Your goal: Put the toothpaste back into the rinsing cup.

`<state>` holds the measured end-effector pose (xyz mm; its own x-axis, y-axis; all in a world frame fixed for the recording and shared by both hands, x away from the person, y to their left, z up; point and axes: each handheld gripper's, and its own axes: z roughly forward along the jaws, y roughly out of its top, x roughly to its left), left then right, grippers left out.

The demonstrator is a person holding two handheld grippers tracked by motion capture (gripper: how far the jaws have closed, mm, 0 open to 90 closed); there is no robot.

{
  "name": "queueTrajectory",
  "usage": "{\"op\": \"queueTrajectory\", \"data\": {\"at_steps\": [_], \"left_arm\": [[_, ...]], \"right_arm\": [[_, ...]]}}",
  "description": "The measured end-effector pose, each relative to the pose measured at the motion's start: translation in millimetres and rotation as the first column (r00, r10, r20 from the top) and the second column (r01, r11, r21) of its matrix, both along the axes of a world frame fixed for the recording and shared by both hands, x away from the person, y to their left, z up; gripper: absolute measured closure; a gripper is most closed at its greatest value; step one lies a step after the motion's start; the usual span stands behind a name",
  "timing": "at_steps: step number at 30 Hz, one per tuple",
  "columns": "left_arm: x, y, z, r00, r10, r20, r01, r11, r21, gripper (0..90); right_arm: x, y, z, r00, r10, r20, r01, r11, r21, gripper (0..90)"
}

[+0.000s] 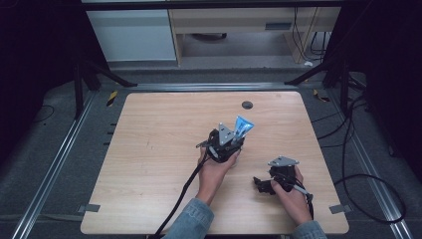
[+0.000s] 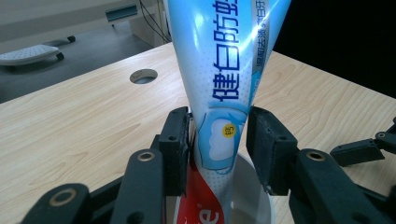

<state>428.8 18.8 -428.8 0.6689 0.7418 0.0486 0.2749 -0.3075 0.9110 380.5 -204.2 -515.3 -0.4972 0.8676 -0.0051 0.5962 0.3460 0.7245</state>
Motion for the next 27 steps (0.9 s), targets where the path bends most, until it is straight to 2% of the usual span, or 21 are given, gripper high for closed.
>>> {"op": "queueTrajectory", "data": {"at_steps": [7, 11, 15, 22, 27], "left_arm": [[-0.6, -1.0, -0.2, 1.0, -0.002, -0.006, 0.002, 1.0, -0.002, 55.3], [-2.1, -1.8, -0.3, 1.0, -0.003, -0.005, 0.003, 0.9999, 0.011, 51.7], [-3.9, -3.0, 0.3, 1.0, 0.0, 0.009, 0.0, 0.9997, 0.025, 44.4], [-1.9, 2.2, 4.4, 0.9999, 0.0, -0.014, 0.0, 0.9998, -0.019, 26.3], [-2.2, 4.1, 7.5, 0.9992, 0.002, -0.039, -0.004, 0.9992, -0.041, 17.1]], "right_arm": [[0.0, 0.0, 0.0, 1.0, 0.0, 0.0, 0.0, 1.0, 0.0, 0.4], [0.0, 0.0, 0.0, 1.0, 0.0, 0.0, 0.0, 1.0, 0.0, 0.4], [0.0, 0.0, 0.0, 1.0, 0.0, 0.0, 0.0, 1.0, 0.0, 0.4], [0.0, 0.0, 0.0, 1.0, 0.0, 0.0, 0.0, 1.0, 0.0, 0.4], [0.0, 0.0, -0.1, 1.0, 0.0, 0.001, 0.0, 1.0, 0.0, 0.4]]}}
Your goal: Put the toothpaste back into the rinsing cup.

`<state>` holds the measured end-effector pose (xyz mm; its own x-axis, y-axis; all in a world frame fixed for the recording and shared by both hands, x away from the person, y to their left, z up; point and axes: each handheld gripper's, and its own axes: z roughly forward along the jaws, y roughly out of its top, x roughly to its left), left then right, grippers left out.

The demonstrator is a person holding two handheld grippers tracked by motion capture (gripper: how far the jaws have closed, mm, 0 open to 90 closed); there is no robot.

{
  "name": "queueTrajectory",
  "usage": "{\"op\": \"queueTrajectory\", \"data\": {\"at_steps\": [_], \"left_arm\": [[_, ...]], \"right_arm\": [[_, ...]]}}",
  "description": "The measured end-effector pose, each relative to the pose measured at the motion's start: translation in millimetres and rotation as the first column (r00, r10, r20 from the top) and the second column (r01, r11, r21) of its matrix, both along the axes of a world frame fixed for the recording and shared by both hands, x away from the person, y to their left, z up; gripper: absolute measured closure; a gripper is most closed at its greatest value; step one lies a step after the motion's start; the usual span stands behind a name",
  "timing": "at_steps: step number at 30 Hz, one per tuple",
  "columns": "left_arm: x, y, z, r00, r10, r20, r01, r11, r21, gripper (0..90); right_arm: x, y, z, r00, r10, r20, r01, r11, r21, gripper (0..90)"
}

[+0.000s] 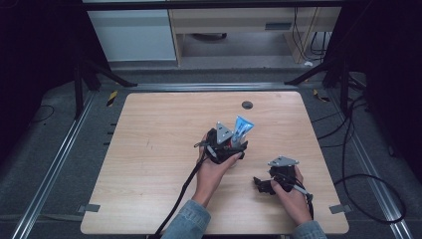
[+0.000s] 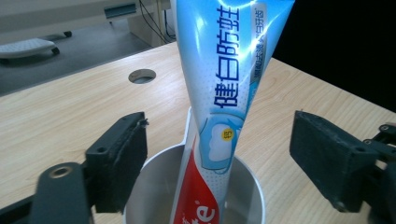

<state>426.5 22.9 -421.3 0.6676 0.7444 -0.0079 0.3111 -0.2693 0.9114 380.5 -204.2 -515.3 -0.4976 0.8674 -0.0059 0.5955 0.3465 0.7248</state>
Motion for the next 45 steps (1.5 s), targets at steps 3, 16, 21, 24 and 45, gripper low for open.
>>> {"op": "queueTrajectory", "data": {"at_steps": [3, 16, 21, 24, 45], "left_arm": [[-2.5, -0.7, 2.5, 0.9995, -0.026, -0.017, 0.027, 0.9994, 0.02, 13.1], [-16.4, 45.0, 25.4, 0.9964, -0.057, -0.063, 0.063, 0.9934, 0.096, 7.1], [-18.1, 76.1, 18.6, 0.9959, -0.023, -0.087, 0.034, 0.9917, 0.124, 7.0], [-18.1, 96.3, 10.0, 0.9942, 0.016, -0.106, 0.0, 0.9896, 0.144, 6.6], [-3.6, 187.9, -32.4, 0.951, 0.2, -0.236, -0.125, 0.9459, 0.299, 6.7]], "right_arm": [[-0.1, 0.1, 0.1, 1.0, -0.001, -0.001, 0.001, 1.0, 0.001, 0.4], [0.0, 0.1, 0.0, 1.0, -0.001, -0.001, 0.001, 1.0, 0.0, 0.4], [-0.1, 0.1, 0.1, 1.0, -0.001, -0.001, 0.001, 1.0, 0.0, 0.4], [0.0, 0.1, 0.0, 1.0, -0.001, 0.0, 0.001, 1.0, 0.0, 0.4], [-0.1, 0.2, 0.1, 1.0, -0.001, 0.0, 0.001, 1.0, 0.001, 0.4]]}}
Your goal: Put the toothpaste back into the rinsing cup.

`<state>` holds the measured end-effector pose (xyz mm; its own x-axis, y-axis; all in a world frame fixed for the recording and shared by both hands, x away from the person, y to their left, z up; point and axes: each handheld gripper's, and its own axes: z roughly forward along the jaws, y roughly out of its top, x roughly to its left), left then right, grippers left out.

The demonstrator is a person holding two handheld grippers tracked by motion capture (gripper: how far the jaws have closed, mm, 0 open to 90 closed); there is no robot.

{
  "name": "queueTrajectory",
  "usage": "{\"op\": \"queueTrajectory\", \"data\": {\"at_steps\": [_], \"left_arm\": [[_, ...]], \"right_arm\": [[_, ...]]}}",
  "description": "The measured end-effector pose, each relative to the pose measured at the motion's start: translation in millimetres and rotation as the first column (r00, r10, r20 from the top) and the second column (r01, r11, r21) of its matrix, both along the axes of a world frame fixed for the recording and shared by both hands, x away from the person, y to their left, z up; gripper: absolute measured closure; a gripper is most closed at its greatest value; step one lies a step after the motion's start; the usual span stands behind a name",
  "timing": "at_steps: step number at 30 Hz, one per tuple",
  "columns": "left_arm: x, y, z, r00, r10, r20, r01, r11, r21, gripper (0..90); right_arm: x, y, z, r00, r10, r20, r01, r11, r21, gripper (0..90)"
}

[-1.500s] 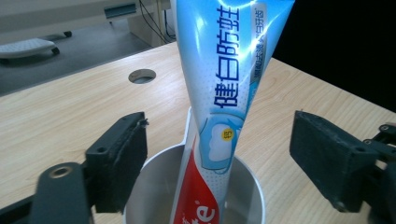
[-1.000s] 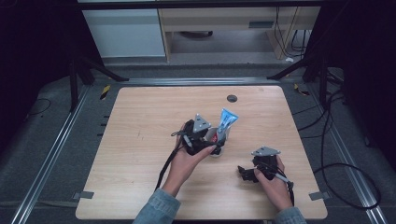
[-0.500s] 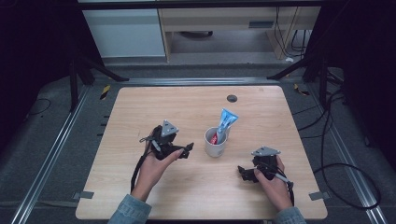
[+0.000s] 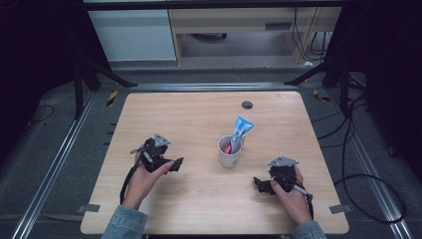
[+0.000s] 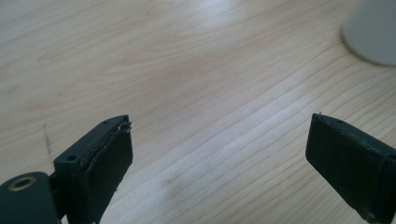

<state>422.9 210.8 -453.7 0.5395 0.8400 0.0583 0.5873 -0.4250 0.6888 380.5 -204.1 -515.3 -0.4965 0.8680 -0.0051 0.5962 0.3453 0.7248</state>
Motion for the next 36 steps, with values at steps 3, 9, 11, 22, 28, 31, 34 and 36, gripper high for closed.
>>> {"op": "queueTrajectory", "data": {"at_steps": [3, 9, 11, 22, 28, 31, 34, 36], "left_arm": [[2.6, 14.2, -10.3, 0.9986, 0.042, -0.031, -0.042, 0.9991, -0.004, 6.6], [6.3, 30.5, -23.6, 0.9944, 0.088, -0.058, -0.087, 0.9959, 0.023, 6.6], [7.7, 35.8, -27.0, 0.9926, 0.098, -0.071, -0.097, 0.9951, 0.016, 6.5], [12.6, 68.0, -34.3, 0.9804, 0.18, -0.081, -0.18, 0.9836, -0.004, 6.5], [17.4, 75.8, -43.0, 0.973, 0.204, -0.108, -0.206, 0.9784, -0.012, 6.2], [17.9, 75.5, -44.7, 0.974, 0.208, -0.09, -0.209, 0.978, -0.001, 6.0], [16.0, 78.4, -50.3, 0.9789, 0.199, -0.045, -0.2, 0.9795, -0.022, 2.9], [14.1, 82.5, -55.7, 0.9808, 0.195, 0.005, -0.195, 0.9795, -0.052, 0.0]], "right_arm": [[0.0, 0.0, 0.0, 1.0, 0.0, -0.001, 0.0, 1.0, 0.001, 0.4], [0.0, 0.0, 0.0, 1.0, 0.0, 0.0, 0.0, 1.0, 0.0, 0.4], [0.0, 0.0, 0.0, 1.0, 0.0, 0.0, 0.0, 1.0, 0.0, 0.4], [0.0, 0.0, 0.0, 1.0, 0.0, 0.0, 0.0, 1.0, 0.0, 0.4], [0.0, 0.0, 0.0, 1.0, 0.0, 0.0, 0.0, 1.0, 0.001, 0.4], [0.0, 0.0, 0.0, 1.0, 0.0, 0.0, 0.0, 1.0, 0.001, 0.4], [0.0, 0.0, 0.0, 1.0, 0.0, 0.0, 0.0, 1.0, 0.0, 0.4], [0.0, 0.0, 0.0, 1.0, 0.0, 0.0, 0.0, 1.0, 0.001, 0.4]]}}
